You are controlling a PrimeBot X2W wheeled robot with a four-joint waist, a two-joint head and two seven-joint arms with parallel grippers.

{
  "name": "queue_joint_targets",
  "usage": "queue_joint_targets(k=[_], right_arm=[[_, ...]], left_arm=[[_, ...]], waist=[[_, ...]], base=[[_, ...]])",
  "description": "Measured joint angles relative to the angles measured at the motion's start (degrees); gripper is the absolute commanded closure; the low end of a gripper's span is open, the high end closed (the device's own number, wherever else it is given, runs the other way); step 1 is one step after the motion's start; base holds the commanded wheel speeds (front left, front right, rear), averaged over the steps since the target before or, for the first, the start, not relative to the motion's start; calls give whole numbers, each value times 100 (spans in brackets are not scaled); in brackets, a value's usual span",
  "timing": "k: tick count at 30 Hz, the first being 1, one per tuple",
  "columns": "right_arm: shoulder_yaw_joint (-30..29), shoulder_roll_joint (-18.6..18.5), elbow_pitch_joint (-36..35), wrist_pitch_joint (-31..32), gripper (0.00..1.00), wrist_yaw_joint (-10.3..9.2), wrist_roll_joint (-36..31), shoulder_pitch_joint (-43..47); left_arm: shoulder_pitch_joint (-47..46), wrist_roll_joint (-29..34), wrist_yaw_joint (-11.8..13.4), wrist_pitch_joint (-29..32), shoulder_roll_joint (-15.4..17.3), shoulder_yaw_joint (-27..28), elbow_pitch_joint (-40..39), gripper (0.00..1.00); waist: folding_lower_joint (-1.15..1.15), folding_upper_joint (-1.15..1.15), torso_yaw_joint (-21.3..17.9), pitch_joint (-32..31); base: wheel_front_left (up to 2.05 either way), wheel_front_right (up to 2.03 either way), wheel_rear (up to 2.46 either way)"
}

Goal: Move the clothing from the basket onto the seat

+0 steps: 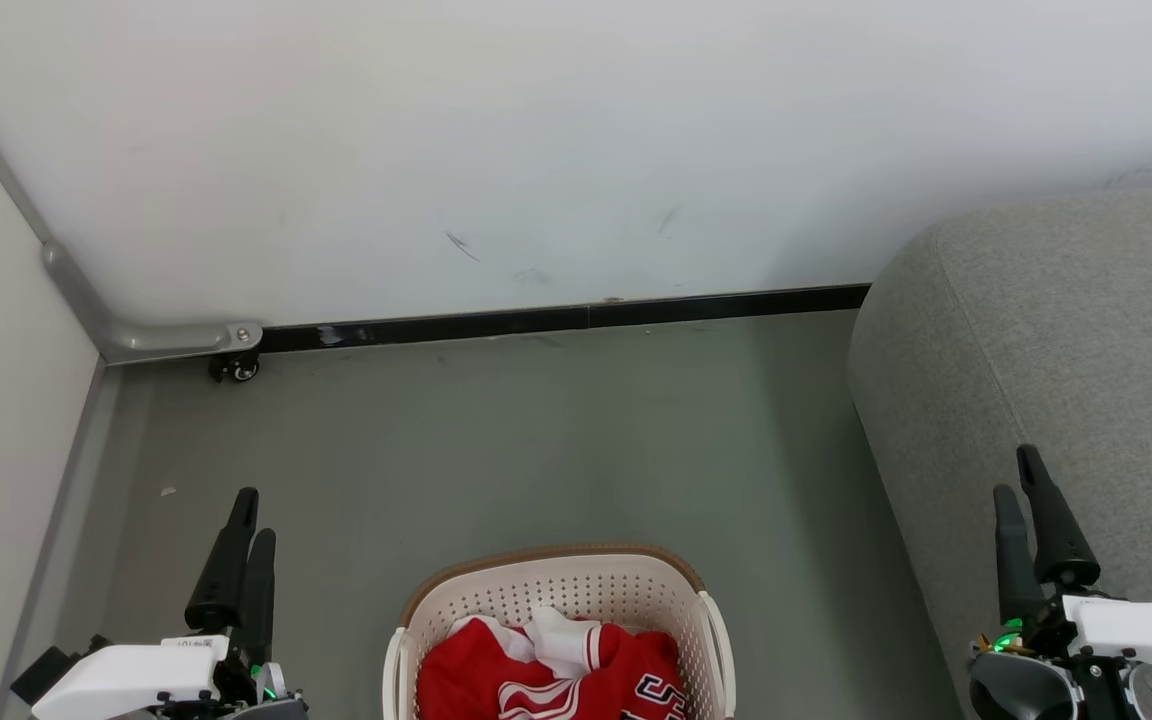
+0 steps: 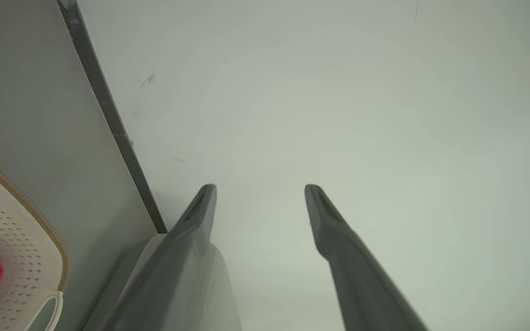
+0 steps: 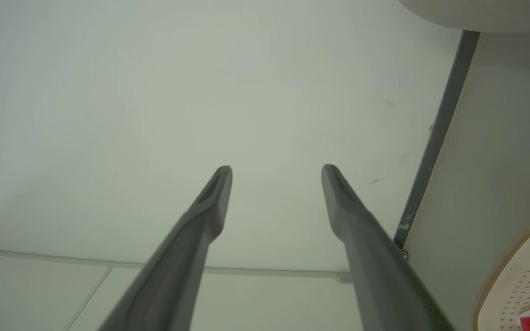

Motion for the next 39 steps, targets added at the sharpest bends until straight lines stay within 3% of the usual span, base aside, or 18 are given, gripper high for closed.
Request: queue_joint_targets(k=[16,22,28,39], right_arm=[[310,-214,-296,-355,0,0,-510,-13],[464,-297,-360,-501,0,0,-754,-25],[603,-419,-400,-662,0,0,-1078,-40],[842,-687,-409,-873,0,0,-1912,-58]], left_arm=[[-58,380,0,-328,51,-182,-187,0],[-64,681,0,-474,105,-274,-240,0],[-74,1038,0,-609,183,-381,-290,0],[-98,1973,0,-828,286,-512,-349,0]], waist=[[71,0,18,-35],[85,0,23,-57],[82,0,30,-70],[30,0,29,-55]], base=[[0,0,0],[0,0,0],[0,0,0],[0,0,0]])
